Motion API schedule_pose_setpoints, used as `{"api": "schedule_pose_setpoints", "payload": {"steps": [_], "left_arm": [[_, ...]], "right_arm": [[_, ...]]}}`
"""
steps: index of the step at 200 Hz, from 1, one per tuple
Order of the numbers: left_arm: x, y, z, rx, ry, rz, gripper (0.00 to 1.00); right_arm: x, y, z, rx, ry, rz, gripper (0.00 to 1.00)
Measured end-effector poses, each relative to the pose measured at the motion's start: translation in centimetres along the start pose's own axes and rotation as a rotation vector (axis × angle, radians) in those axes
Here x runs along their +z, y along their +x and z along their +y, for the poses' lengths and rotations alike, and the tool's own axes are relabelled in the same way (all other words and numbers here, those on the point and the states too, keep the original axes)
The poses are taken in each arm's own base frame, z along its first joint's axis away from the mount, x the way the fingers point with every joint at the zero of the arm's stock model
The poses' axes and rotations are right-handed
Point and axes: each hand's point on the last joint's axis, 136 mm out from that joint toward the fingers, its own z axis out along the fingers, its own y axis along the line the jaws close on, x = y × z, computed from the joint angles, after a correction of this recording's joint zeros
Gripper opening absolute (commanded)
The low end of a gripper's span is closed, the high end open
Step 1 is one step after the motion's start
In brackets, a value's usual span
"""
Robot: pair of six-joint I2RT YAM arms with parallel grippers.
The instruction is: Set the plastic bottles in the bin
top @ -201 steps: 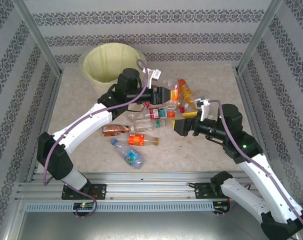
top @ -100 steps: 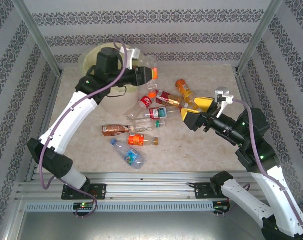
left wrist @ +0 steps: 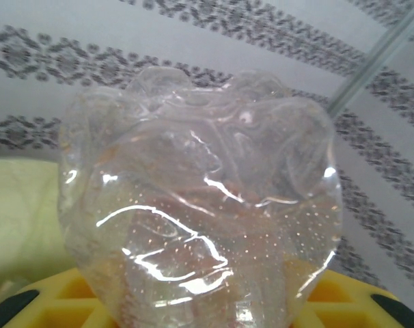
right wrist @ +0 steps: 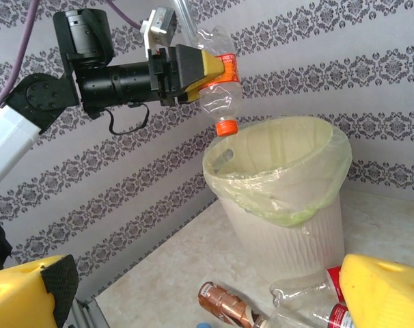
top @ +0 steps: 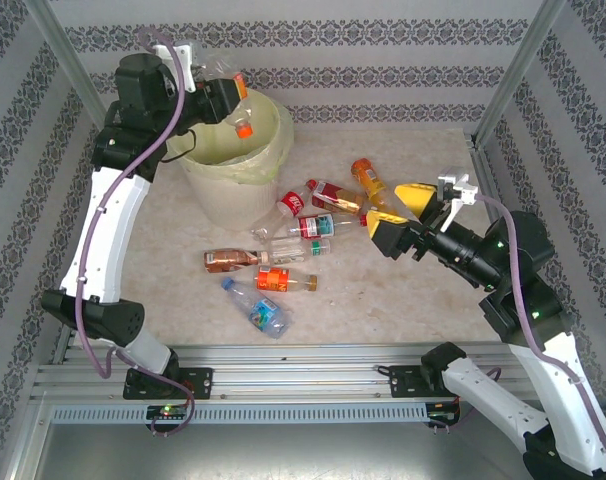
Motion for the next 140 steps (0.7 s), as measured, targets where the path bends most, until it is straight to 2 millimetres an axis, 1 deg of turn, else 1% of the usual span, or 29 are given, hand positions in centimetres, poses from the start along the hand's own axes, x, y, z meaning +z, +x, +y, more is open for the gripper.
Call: {"api": "schedule_pose_setpoints", "payload": {"steps": [26, 41, 66, 103, 140], "left_arm": [[1.8, 0.9, 2.6, 0.041, -0.085, 0.020, 0.43], [2.9, 1.9, 3.9, 0.060, -0.123, 0.045, 0.43], [4.2, 3.8, 5.6, 0.078, -0.168, 0.086, 0.43], [5.9, 5.6, 7.1, 0.076, -0.183, 0.118, 0.45], [8.6, 7.3, 8.5, 0.050, -0.183, 0.145, 0.47]], "right_arm": [[-0.1, 0.2, -0.1, -0.006, 0.006, 0.012, 0.98], [-0.2, 0.1, 0.0, -0.016, 0.010, 0.014, 0.98], [-0.3, -0.1, 0.1, -0.026, 0.011, 0.015, 0.98], [0.0, 0.3, -0.2, -0.025, 0.017, 0.033, 0.98], [0.1, 0.6, -0.4, -0.025, 0.022, 0.046, 0.98]]}}
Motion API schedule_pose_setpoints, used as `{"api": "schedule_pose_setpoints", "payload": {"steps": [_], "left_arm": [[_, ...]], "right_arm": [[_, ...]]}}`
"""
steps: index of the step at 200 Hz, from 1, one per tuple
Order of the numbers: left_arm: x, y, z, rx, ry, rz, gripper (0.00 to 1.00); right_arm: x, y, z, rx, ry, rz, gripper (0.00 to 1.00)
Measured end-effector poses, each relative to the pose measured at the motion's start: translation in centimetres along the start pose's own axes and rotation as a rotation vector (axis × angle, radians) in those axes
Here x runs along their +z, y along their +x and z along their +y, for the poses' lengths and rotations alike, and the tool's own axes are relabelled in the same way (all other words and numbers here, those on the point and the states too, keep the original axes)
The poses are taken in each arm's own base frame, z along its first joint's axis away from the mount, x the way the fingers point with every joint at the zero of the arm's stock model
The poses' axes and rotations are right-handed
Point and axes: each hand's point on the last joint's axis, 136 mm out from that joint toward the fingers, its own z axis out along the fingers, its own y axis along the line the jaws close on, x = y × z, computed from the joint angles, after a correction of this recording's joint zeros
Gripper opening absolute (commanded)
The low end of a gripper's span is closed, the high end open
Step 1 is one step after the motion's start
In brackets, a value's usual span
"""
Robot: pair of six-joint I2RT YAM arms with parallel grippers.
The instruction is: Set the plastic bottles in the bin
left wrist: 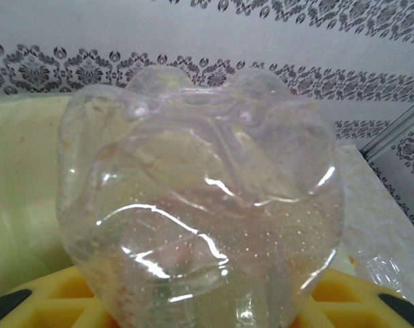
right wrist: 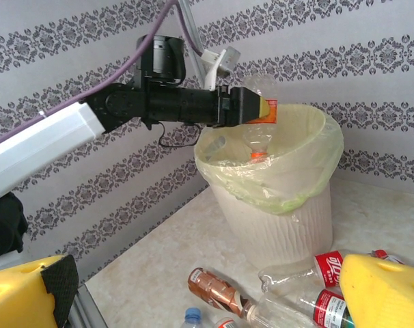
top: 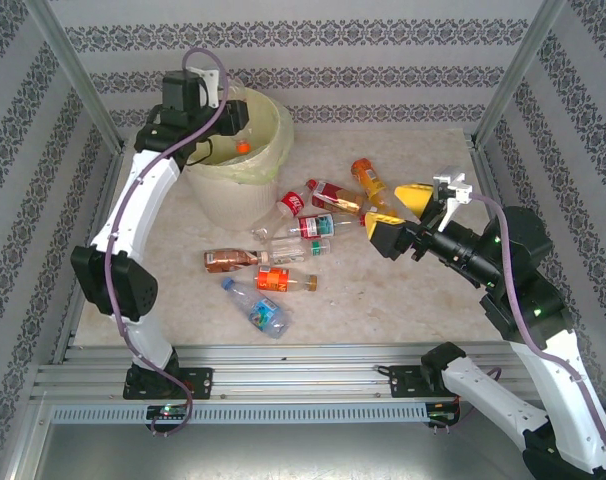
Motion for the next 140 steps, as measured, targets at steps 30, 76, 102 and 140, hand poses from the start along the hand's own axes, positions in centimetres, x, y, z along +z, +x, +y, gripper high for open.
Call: {"api": "schedule_pose_setpoints", "payload": {"steps": [30, 76, 102, 140], "left_arm": [[2.3, 1.5, 0.7, -0.031, 0.001, 0.031, 0.47], [5.0, 3.4, 1.3, -0.069, 0.014, 0.070, 0.48], [6.5, 4.9, 1.7, -0.091, 0.018, 0.108, 0.53], [7.3, 5.9, 1.6, -0.107, 0.029, 0.134, 0.65]], "right_arm": [[0.0, 0.3, -0.1, 0.004, 0.003, 0.010, 0.98], [0.0, 0.4, -0.1, 0.006, 0.005, 0.014, 0.98], [0.0, 0.5, -0.3, 0.009, 0.014, 0.018, 0.98], [0.0, 0.9, -0.7, 0.017, 0.033, 0.031, 0.98]]}}
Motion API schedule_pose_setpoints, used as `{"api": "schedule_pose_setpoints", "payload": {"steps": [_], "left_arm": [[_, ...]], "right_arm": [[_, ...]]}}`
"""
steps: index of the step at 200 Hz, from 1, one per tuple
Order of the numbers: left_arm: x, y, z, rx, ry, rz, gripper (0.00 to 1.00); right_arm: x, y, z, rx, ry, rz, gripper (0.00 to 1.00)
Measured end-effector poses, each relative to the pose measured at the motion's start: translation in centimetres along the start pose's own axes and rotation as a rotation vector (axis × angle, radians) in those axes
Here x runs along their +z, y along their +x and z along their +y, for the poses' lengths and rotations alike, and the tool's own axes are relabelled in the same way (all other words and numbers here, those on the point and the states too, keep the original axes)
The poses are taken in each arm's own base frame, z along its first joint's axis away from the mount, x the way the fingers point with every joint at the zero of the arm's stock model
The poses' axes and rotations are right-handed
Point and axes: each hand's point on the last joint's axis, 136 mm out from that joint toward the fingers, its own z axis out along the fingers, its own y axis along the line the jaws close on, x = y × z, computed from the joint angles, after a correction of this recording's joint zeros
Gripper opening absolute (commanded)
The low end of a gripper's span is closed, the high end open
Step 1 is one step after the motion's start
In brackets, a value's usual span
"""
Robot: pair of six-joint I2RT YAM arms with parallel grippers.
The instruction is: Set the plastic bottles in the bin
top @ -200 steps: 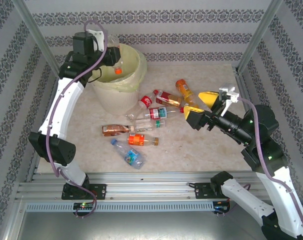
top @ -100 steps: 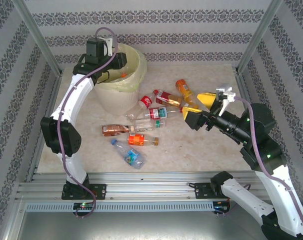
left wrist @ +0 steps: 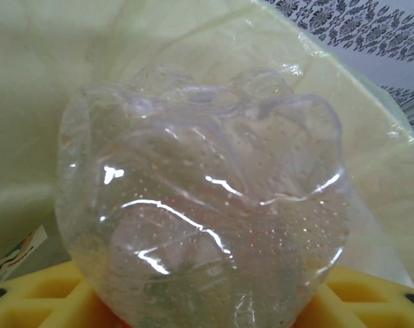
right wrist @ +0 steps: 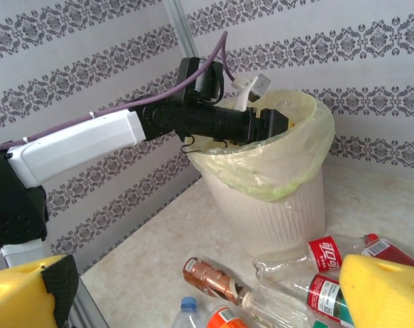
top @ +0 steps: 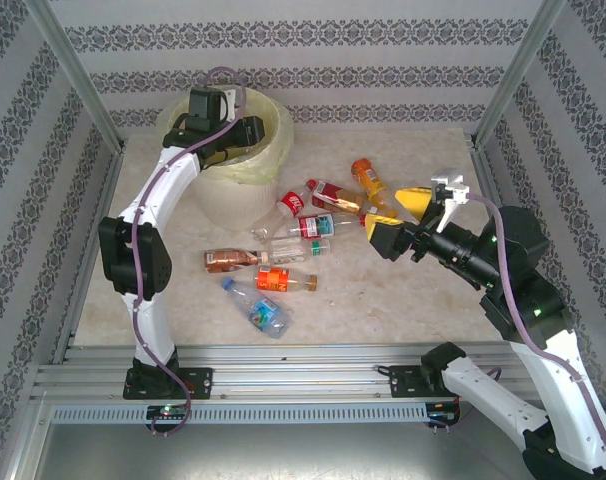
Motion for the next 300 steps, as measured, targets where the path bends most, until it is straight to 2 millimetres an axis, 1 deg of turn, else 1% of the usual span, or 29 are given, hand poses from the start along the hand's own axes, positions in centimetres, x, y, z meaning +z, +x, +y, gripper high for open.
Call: {"api": "schedule_pose_setpoints", "payload": {"steps": [44, 55, 71, 100, 118, 136, 163, 180, 200, 211, 231, 241, 254, 271, 286, 300], "left_arm": [[-0.2, -0.2, -0.1, 0.012, 0.001, -0.002, 0.88], [-0.4, -0.5, -0.3, 0.020, 0.002, -0.005, 0.94], [-1.1, -1.3, -0.7, 0.032, 0.005, -0.017, 1.00], [-3.1, -2.7, -1.7, 0.057, 0.010, -0.045, 1.00], [-4.8, -3.6, -2.5, 0.070, 0.017, -0.067, 1.00], [-6.7, -4.4, -3.3, 0.082, 0.024, -0.088, 1.00], [-9.6, -4.9, -4.4, 0.096, 0.034, -0.104, 1.00], [-11.7, -4.7, -5.1, 0.100, 0.041, -0.112, 1.00], [-14.2, -3.4, -5.6, 0.100, 0.051, -0.106, 1.00], [-15.6, -2.1, -5.7, 0.097, 0.057, -0.092, 1.00], [-17.4, 0.5, -6.0, 0.090, 0.079, -0.057, 1.00], [-17.9, 2.0, -6.0, 0.085, 0.097, -0.032, 1.00], [-18.6, 4.5, -6.2, 0.075, 0.131, 0.009, 1.00], [-19.4, 7.5, -6.3, 0.061, 0.170, 0.060, 1.00], [-20.0, 9.7, -6.5, 0.044, 0.203, 0.095, 1.00], [-20.5, 11.2, -6.7, 0.025, 0.229, 0.121, 1.00]], "right_arm": [[0.1, 0.7, -1.1, 0.014, 0.052, 0.018, 0.98], [0.3, 1.0, -1.5, 0.021, 0.067, 0.031, 0.98], [0.8, 1.7, -2.1, 0.035, 0.087, 0.054, 0.98], [1.4, 3.3, -3.0, 0.059, 0.111, 0.103, 0.98], [1.6, 4.1, -3.4, 0.074, 0.119, 0.133, 0.98], [1.7, 4.5, -3.4, 0.080, 0.115, 0.148, 0.98], [1.8, 5.2, -3.1, 0.090, 0.098, 0.181, 0.98], [2.0, 6.0, -2.8, 0.097, 0.086, 0.214, 0.97], [2.5, 7.1, -2.4, 0.099, 0.064, 0.260, 0.93], [2.8, 7.9, -2.1, 0.095, 0.048, 0.288, 0.91], [3.7, 9.9, -1.4, 0.087, 0.016, 0.357, 0.88], [4.1, 11.2, -1.2, 0.080, 0.005, 0.398, 0.86], [4.7, 12.9, -1.0, 0.067, -0.006, 0.453, 0.86], [5.6, 14.9, -1.1, 0.046, -0.009, 0.521, 0.85], [6.3, 16.7, -1.4, 0.027, -0.001, 0.576, 0.84], [7.0, 18.4, -1.8, 0.011, 0.013, 0.625, 0.81]]}}
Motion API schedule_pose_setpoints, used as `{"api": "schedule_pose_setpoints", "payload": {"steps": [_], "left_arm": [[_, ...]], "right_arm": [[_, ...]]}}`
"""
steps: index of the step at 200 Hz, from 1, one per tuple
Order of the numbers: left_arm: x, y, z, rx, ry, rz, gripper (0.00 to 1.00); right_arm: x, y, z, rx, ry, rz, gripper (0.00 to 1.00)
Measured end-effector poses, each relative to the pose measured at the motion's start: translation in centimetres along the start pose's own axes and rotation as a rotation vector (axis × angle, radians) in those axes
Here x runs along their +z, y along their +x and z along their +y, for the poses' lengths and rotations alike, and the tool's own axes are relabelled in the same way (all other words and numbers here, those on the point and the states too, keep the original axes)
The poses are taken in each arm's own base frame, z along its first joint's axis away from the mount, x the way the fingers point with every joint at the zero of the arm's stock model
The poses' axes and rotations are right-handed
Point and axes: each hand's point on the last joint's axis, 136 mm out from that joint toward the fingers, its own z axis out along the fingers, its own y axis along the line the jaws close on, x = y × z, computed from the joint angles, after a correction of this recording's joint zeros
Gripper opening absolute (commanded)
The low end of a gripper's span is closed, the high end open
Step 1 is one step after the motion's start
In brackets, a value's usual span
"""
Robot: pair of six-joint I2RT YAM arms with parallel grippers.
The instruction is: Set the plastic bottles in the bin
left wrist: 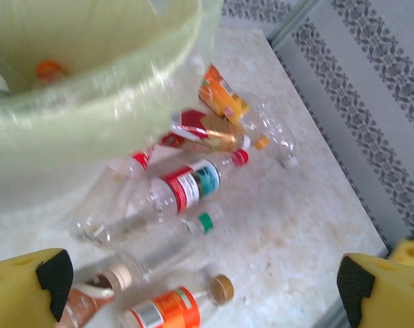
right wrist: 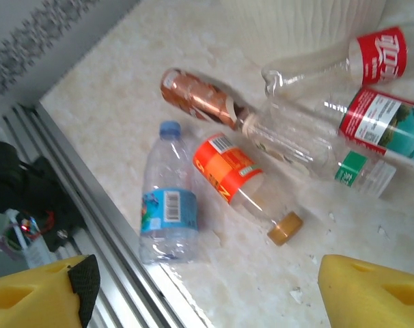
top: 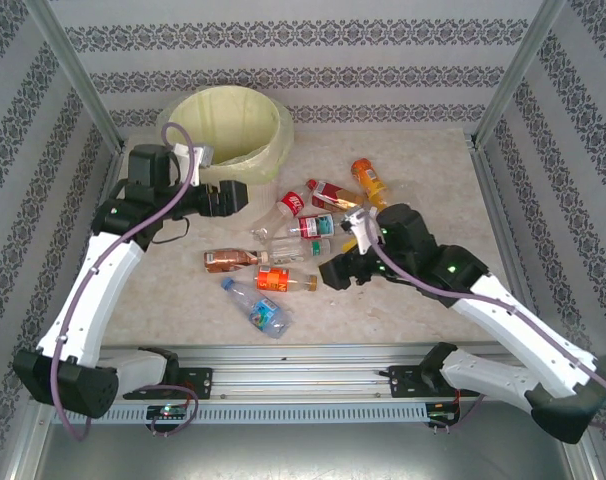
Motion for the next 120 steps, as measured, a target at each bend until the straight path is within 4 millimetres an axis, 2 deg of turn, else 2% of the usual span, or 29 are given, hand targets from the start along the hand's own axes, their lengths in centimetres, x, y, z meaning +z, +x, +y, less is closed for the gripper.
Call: {"api": "schedule_pose_setpoints", "payload": {"steps": [70, 97, 120], "left_arm": [[-0.1, 6.5, 0.7, -0.112, 0.032, 0.087, 1.00], [0.1, 7.7, 1.0, -0.140, 0.036, 0.105, 1.00], [0.3, 7.9, 1.1, -0.151, 0.036, 0.107, 1.00]], "right_arm": [[7.0, 4.3, -2.4, -0.087, 0.101, 0.237, 0.74], [9.4, 6.2, -3.6, -0.116, 0.140, 0.332, 0.72], [11.2, 7.4, -4.5, -0.154, 0.183, 0.403, 0.71]]}}
